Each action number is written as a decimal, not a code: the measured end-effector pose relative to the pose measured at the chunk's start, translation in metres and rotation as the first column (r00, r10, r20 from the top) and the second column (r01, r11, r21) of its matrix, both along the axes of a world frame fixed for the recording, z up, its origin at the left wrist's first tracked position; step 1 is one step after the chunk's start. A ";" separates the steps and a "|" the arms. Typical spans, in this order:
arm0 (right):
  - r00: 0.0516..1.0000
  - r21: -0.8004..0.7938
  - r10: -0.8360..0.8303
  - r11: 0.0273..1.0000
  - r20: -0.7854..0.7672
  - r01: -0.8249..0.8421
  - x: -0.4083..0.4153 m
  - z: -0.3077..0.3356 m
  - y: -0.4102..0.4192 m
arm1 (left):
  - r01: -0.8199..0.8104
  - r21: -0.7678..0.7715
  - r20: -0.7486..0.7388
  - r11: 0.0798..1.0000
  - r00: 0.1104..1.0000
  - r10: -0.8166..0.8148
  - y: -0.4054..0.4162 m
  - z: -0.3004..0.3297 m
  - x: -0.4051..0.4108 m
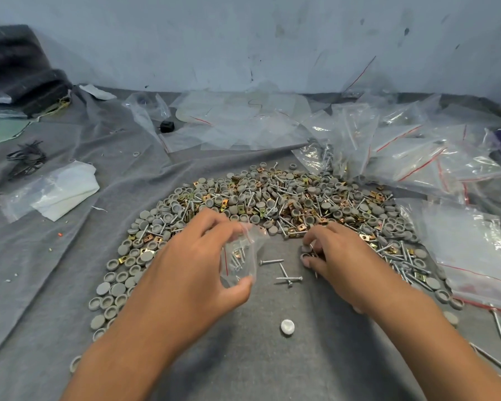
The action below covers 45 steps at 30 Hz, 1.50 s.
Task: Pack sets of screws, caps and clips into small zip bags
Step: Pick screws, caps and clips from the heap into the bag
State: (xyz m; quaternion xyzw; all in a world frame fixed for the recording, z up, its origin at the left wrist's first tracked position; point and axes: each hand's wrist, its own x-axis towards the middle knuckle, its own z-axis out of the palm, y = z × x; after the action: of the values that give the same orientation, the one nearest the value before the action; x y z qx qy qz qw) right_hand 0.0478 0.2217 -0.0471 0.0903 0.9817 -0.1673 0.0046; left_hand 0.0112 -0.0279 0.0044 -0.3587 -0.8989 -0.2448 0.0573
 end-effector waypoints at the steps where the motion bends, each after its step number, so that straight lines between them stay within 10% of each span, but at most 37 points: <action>1: 1.000 -0.016 0.007 1.000 0.001 -0.007 0.001 0.002 0.001 | 0.003 0.000 -0.003 1.000 1.000 -0.003 0.000 0.000 0.001; 29: 0.993 -0.040 0.114 0.993 0.003 -0.114 0.001 0.007 0.001 | 0.009 0.156 -0.137 0.988 0.991 0.013 -0.009 0.014 0.010; 34: 0.986 -0.119 0.150 0.980 -0.080 -0.159 0.001 0.013 -0.002 | -0.003 0.066 -0.067 0.998 0.998 0.007 -0.001 0.001 0.010; 38: 0.848 -0.332 0.150 0.875 -0.509 -0.354 0.013 0.043 -0.026 | -0.009 0.045 -0.008 0.999 1.000 0.010 0.012 -0.010 0.008; 45: 0.749 0.036 0.333 0.923 -0.573 -0.383 0.031 0.044 -0.056 | 0.040 0.060 0.054 0.997 0.998 -0.043 0.021 -0.016 0.006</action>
State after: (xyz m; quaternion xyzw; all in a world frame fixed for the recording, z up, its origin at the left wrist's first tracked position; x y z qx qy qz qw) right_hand 0.0791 0.1658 -0.0035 -0.1537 0.9287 -0.2235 -0.2528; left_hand 0.0168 -0.0070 -0.0116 -0.3686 -0.8849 -0.2823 0.0378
